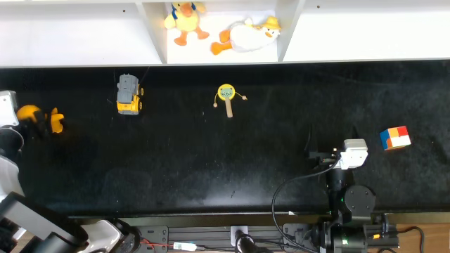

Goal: Store Toys

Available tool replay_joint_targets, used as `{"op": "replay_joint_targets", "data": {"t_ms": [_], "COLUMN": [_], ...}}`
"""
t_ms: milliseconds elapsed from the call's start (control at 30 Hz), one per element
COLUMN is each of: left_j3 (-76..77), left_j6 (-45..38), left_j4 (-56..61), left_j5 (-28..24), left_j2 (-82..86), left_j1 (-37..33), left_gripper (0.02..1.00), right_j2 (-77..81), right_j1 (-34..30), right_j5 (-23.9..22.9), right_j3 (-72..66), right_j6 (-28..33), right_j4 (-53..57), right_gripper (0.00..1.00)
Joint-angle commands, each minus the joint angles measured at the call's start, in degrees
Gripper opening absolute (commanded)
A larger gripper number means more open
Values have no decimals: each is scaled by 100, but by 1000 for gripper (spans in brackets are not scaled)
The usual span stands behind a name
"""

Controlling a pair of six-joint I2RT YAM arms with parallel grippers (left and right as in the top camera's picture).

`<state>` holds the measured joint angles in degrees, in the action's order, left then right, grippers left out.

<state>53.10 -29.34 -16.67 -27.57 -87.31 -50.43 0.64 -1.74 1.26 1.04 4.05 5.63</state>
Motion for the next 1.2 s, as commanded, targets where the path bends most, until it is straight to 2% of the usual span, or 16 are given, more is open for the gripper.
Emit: {"op": "replay_joint_targets", "data": {"t_ms": [33, 100, 200, 300, 600, 767, 1000, 1200], "left_j3": [173, 173, 175, 179, 793, 1108, 1235, 1469], "left_j6": [-68, -63, 72, 286, 811, 1333, 1886, 2048], "left_j4": [15, 11, 4, -79, -603, -514, 2, 186], "left_j5": [238, 208, 151, 153, 190, 601, 741, 1300], "left_j2": [-114, -122, -83, 133, 999, 1204, 1217, 881], "left_j1": [7, 7, 7, 39, 728, 1150, 1521, 1923], "left_gripper": [645, 500, 334, 246, 237, 242, 244, 244], "right_j2": [-39, -39, -39, -39, -39, -39, -39, -39], "right_j1": [-15, -15, -15, -15, -15, -15, -15, -15], "right_j5": [20, 20, 20, 20, 20, 20, 20, 20], "right_j3": [-28, -28, -28, -28, -28, -28, -28, -28], "right_j6": [-44, -44, -44, -44, -44, -44, -44, -44], "right_j4": [-26, -26, -26, -24, -26, -26, -24, -24], "right_gripper": [993, 996, 993, 996, 996, 996, 996, 996]}}
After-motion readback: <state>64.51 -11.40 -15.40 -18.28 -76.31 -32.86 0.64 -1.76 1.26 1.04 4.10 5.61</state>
